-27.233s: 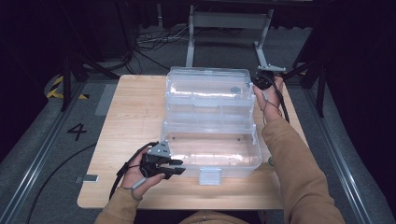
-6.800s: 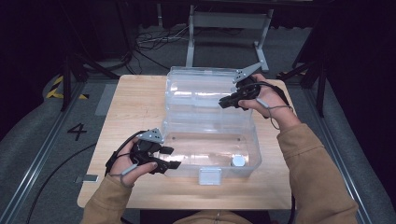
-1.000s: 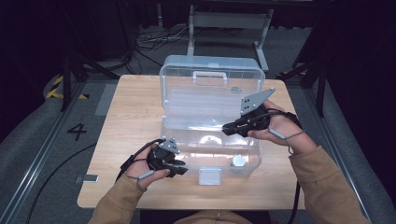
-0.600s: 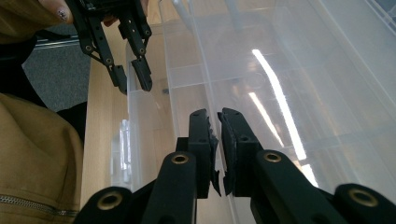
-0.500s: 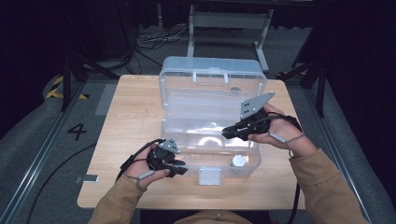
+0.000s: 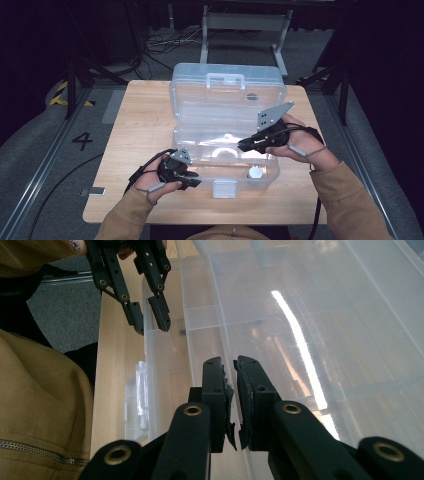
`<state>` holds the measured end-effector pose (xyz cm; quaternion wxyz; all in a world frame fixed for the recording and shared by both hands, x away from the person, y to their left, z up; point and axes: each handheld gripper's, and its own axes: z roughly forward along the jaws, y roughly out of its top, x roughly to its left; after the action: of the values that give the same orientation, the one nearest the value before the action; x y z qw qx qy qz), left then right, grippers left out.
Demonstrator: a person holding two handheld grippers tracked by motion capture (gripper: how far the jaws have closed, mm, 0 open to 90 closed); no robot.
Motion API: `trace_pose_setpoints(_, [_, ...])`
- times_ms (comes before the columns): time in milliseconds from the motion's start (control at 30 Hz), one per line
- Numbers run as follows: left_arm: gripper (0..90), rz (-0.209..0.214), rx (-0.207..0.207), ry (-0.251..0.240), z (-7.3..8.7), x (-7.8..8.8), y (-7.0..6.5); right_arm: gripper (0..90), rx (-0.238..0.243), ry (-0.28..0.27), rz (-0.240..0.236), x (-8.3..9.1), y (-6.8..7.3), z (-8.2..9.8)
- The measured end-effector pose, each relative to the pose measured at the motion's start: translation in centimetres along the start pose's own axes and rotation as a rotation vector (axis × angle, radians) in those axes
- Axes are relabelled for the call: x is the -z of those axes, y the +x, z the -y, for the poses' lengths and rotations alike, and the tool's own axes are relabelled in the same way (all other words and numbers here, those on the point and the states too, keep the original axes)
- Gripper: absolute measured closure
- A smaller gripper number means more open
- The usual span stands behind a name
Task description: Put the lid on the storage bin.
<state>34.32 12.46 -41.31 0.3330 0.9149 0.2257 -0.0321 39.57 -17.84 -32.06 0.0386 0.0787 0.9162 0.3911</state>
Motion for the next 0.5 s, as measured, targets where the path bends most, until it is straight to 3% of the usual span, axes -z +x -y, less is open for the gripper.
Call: trace_pose_setpoints(500, [71.8, 0.0, 0.002, 0.002, 0.0, 0.03, 0.0, 83.6, 0.017, 0.018, -0.012, -0.27, 0.44, 0.17])
